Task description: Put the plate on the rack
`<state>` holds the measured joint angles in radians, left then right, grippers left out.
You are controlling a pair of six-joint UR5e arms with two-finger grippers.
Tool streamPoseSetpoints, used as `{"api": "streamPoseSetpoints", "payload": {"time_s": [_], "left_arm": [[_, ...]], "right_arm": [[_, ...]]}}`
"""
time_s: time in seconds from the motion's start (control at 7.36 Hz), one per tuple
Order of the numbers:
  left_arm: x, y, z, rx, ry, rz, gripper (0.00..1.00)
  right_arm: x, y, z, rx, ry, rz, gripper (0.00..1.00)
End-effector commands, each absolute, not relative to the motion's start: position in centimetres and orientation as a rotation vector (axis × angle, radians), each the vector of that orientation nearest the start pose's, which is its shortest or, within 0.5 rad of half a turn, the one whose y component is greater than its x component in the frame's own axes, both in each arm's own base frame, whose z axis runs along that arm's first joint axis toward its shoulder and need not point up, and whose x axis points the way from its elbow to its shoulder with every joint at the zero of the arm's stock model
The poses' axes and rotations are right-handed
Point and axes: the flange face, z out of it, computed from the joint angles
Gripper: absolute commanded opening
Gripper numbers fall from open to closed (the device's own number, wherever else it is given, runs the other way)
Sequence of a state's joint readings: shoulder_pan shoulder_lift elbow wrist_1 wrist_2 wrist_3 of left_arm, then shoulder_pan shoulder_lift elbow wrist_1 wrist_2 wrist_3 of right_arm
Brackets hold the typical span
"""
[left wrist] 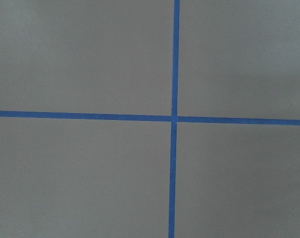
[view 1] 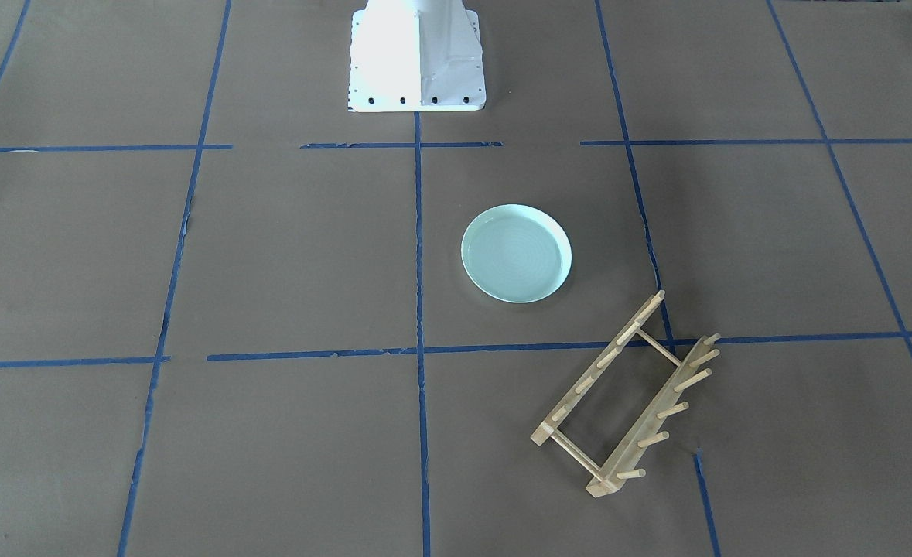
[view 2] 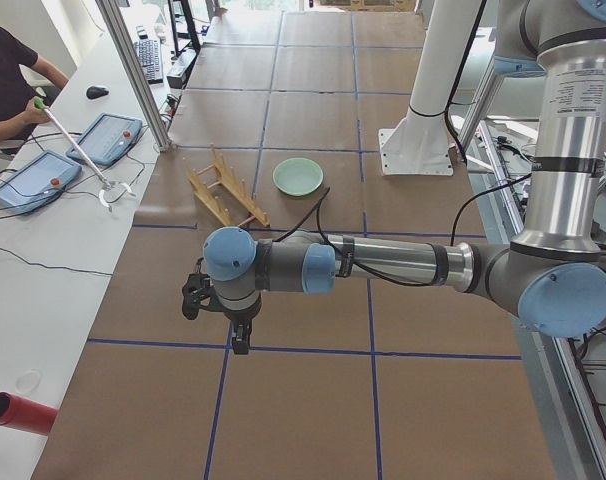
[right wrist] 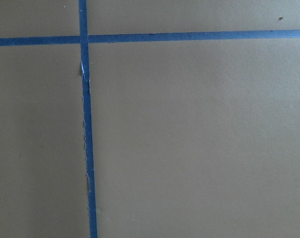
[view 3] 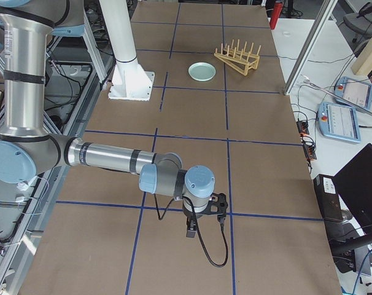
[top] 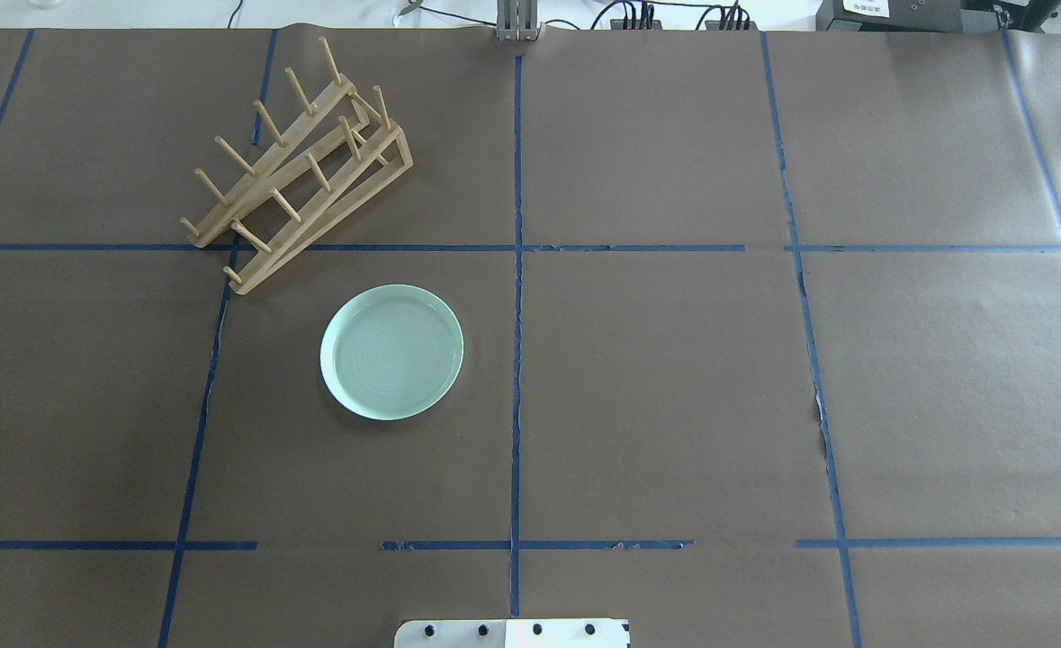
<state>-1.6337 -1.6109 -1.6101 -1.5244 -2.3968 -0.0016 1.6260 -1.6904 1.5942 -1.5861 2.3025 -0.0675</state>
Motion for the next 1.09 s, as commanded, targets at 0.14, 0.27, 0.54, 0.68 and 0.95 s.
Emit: {"api": "streamPoseSetpoints", "payload": {"time_s": [0.14, 0.27, 0.54, 0.68, 0.95], "left_arm": [[-9.3, -51.1, 61.4, 0.068, 0.822, -0.039, 1.0], [-9.3, -50.5, 61.5, 0.072, 0.814, -0.036, 1.0], [-9.3, -50.5, 61.0, 0.085, 0.823, -0.032, 1.0], [-9.2, -50.2, 61.6, 0.087, 0.826, -0.033, 1.0], [-7.3, -50.6, 61.0, 0.174, 0.828, 0.032, 1.0]], "right_arm": [[9.0, -42.6, 70.7, -0.062, -0.736, 0.029, 1.0], [9.0, -42.6, 70.7, -0.062, -0.736, 0.029, 1.0], [9.0, -42.6, 70.6, -0.06, -0.736, 0.029, 1.0], [9.0, -42.6, 70.7, -0.062, -0.736, 0.029, 1.0], [9.0, -42.6, 70.7, -0.062, -0.736, 0.029, 1.0]]}}
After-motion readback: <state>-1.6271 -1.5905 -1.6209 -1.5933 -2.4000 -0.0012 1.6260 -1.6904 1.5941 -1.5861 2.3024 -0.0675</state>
